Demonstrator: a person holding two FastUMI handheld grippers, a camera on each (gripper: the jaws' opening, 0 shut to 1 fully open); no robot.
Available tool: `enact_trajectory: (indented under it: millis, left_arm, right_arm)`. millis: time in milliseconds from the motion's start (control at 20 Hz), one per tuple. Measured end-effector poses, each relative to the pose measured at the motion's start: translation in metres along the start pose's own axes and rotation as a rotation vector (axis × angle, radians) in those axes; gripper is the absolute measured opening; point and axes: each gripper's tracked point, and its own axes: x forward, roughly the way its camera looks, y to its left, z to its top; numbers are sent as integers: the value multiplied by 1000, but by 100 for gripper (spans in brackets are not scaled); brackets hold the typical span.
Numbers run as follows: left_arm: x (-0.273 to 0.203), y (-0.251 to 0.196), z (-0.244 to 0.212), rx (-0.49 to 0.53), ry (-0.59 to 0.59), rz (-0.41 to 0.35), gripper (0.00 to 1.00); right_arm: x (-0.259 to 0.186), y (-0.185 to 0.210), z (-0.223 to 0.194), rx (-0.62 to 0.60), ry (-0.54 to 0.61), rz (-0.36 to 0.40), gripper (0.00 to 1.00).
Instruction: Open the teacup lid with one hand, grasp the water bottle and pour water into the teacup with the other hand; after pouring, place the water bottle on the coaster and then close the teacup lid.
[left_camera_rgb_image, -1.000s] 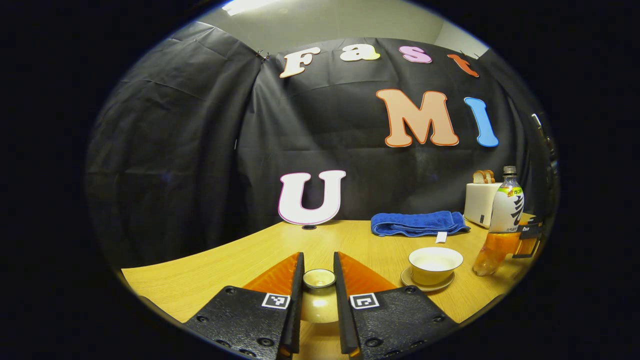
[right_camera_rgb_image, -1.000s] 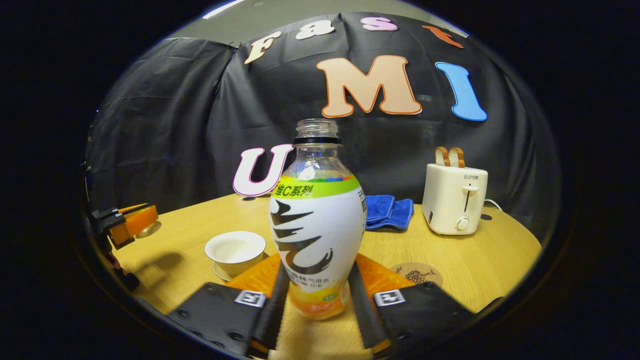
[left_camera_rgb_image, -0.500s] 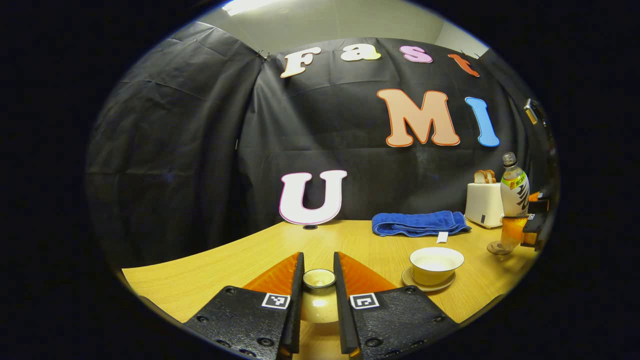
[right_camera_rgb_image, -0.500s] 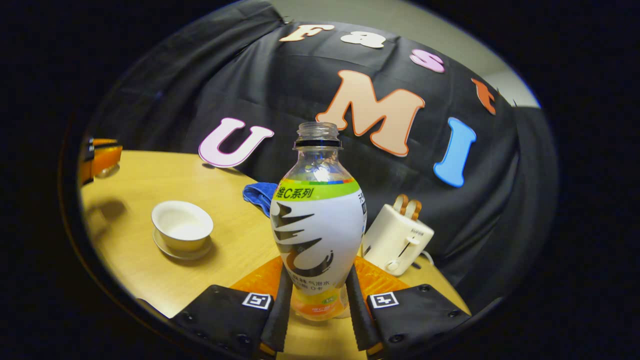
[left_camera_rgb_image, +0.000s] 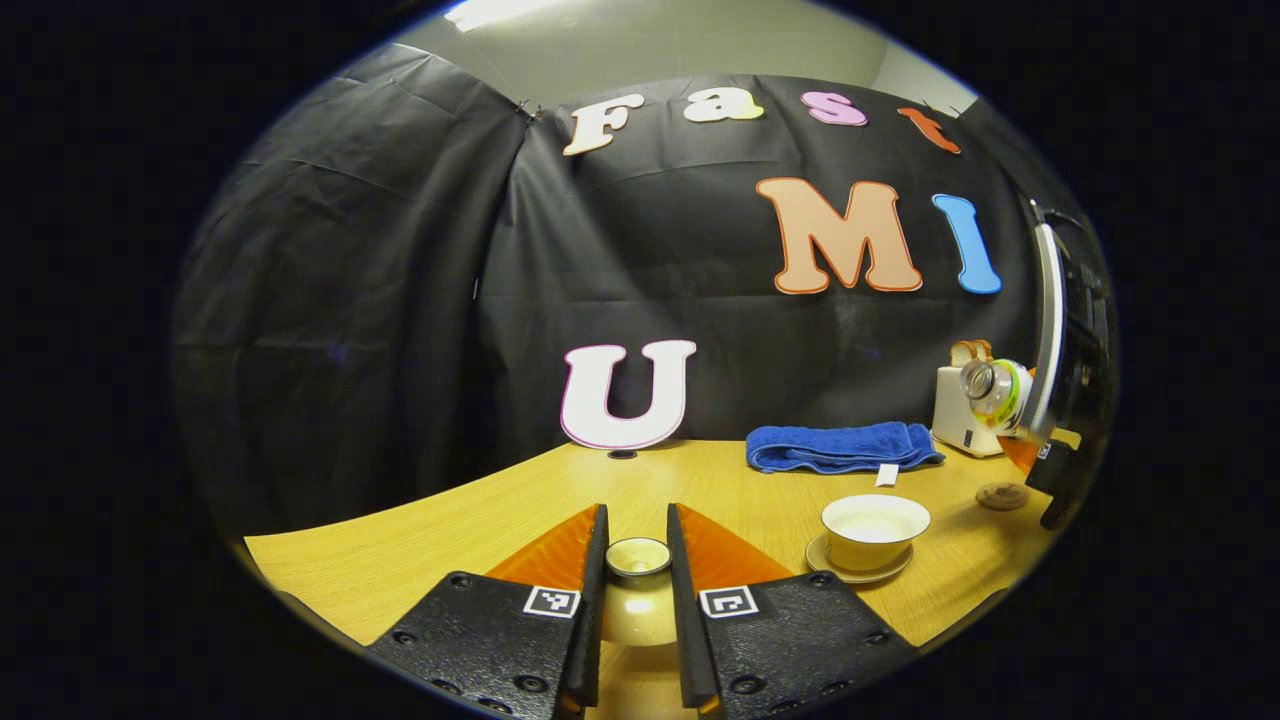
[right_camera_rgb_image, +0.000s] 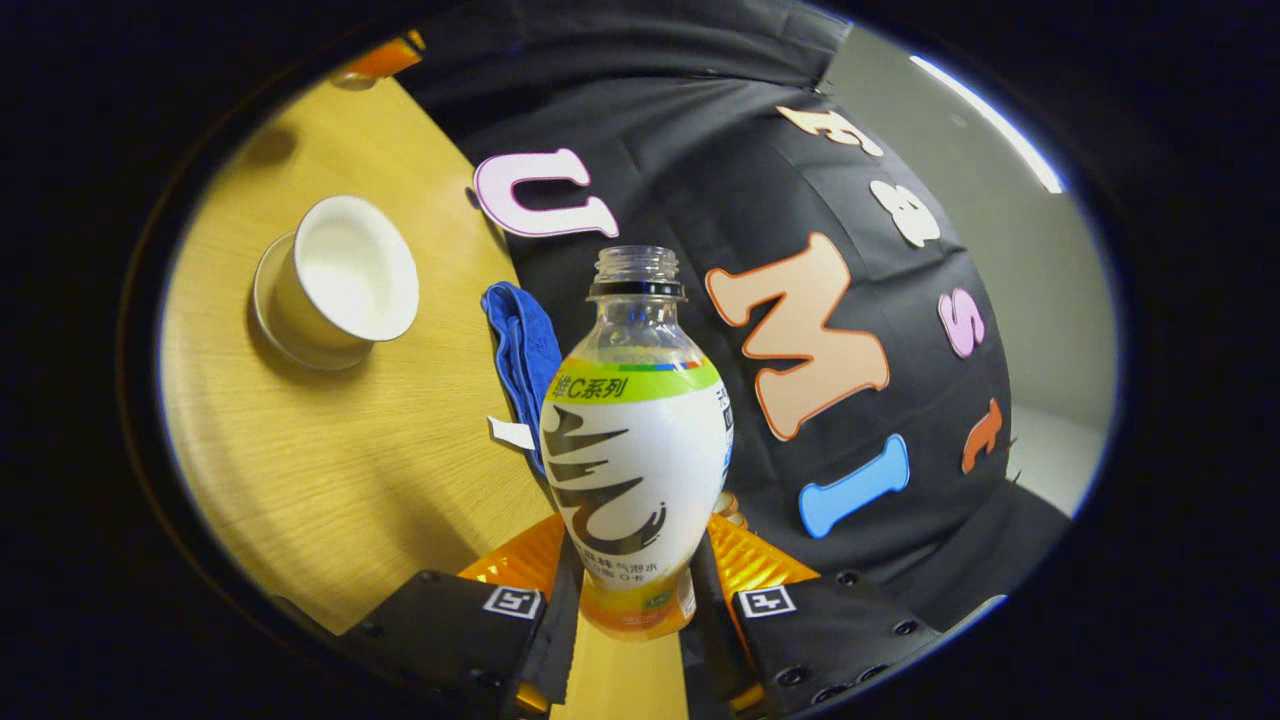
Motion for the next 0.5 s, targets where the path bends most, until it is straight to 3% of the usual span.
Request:
enact_trajectory:
  millis: [500]
  left_arm:
    - [0, -1, -1, -2, 1, -7, 29]
  right_arm:
    - [-6, 12, 18, -356, -116, -77, 55]
